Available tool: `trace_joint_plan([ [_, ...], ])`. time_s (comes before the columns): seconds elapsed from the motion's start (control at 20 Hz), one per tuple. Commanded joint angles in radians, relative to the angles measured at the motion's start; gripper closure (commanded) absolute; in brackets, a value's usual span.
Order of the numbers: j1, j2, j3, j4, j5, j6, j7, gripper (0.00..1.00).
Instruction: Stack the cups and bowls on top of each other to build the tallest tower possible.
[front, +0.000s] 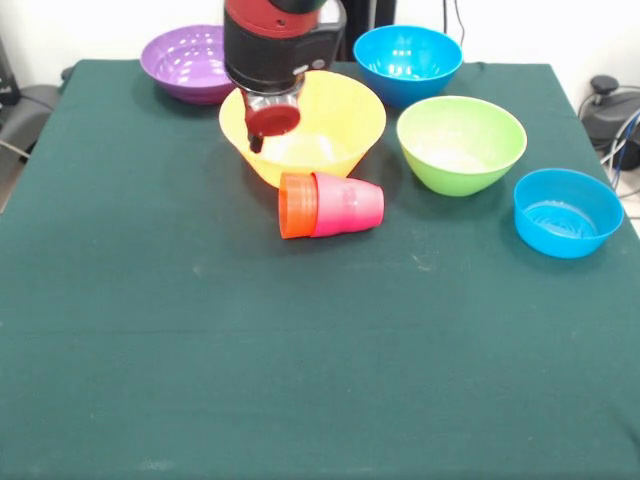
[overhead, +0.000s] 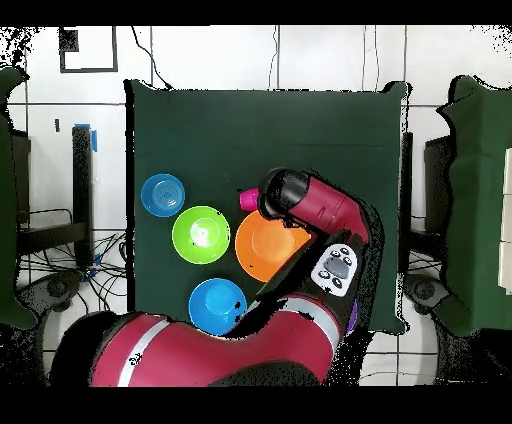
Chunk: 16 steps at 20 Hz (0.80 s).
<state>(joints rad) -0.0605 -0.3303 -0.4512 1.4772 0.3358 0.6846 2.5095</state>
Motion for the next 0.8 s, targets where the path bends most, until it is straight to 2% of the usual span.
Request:
trace_joint_plan([
  [0.05,-0.037,-0.001,0.164,0.130,-0.104,-0.115,-0.124,1.00],
  [0.6,-0.080,-0.008,0.207,0.207,-0.181,-0.314,-0.035,1.00],
  [0.8,-0.087,-0.008,0.216,0.220,-0.183,-0.332,-0.012,1.00],
])
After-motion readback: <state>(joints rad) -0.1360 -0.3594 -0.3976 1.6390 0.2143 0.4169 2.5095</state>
